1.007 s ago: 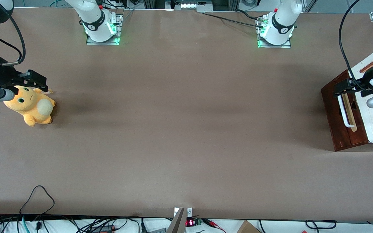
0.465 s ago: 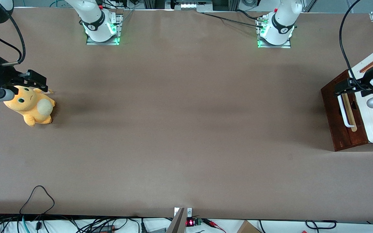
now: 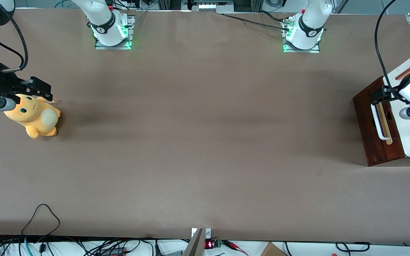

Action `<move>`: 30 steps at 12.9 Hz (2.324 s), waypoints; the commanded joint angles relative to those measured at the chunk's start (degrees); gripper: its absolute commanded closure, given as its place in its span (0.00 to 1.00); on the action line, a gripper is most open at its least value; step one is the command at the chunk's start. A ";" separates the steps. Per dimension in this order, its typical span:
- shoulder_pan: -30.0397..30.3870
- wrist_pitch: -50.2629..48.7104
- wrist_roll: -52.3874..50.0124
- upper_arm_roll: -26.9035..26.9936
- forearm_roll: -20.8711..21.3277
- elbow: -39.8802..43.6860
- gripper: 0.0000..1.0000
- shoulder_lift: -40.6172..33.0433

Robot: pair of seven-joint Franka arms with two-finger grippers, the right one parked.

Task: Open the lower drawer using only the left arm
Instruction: 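Lower the open left gripper toward the drawer's white bar handle, then close the left gripper around the white bar handle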

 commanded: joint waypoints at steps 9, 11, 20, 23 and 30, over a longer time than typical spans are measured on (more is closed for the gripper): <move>-0.03 -3.62 -28.18 -12.49 31.86 -13.68 0.04 4.61; 0.32 -4.14 -35.38 -14.60 37.14 -18.43 0.04 6.10; 3.12 -9.59 -52.10 -16.54 63.07 -25.92 0.09 22.43; 4.80 -10.21 -55.62 -16.36 67.57 -25.48 0.11 26.92; 7.00 -10.12 -56.42 -15.84 69.06 -25.39 0.27 28.51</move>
